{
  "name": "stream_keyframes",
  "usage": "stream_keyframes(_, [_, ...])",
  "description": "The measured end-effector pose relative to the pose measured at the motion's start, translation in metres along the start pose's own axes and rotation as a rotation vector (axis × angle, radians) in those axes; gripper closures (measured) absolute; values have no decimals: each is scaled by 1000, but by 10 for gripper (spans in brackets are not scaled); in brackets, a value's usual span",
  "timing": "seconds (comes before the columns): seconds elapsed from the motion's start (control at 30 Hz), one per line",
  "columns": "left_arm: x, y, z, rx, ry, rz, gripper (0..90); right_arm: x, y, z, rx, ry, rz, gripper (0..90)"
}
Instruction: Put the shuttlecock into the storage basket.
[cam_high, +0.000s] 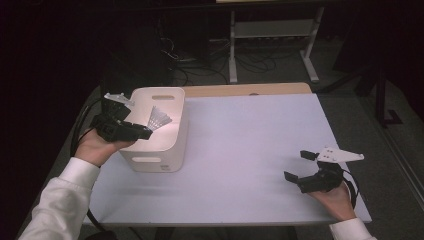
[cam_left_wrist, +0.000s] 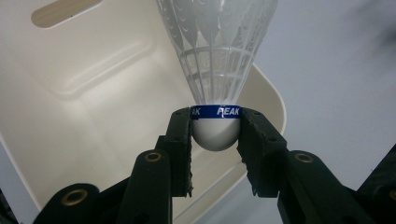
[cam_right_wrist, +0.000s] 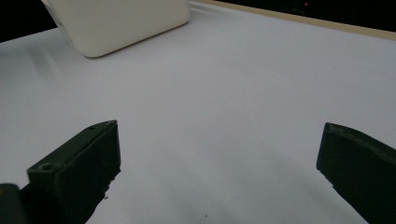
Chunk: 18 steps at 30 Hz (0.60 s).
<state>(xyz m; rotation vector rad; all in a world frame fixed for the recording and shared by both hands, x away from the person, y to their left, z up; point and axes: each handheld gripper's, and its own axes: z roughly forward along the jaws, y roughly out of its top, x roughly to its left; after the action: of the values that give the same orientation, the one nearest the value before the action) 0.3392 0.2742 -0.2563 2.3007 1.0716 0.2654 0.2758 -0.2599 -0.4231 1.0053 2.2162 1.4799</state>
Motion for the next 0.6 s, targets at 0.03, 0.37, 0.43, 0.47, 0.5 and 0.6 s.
stream_keyframes(0.03, [0, 0, 0, 5, 0, 0, 649, 0, 0, 0, 0, -1, 0, 0])
stream_keyframes(0.37, [1, 1, 5, 49, -9, -15, 649, 0, 0, 0, -2, 0, -4, 0])
stream_keyframes(0.43, [1, 0, 7, 56, -9, -15, 649, 1, 0, 0, -1, 0, -3, 0])
stream_keyframes(0.47, [2, 0, 7, 66, -9, -9, 649, 1, 0, 0, -2, -1, -4, 0])
stream_keyframes(0.5, [2, 0, 7, 70, -7, 0, 649, 1, 1, -1, -2, -1, -3, 0])
stream_keyframes(0.6, [3, -1, 9, 79, -10, -9, 649, 0, 0, 0, -1, -1, -4, 0])
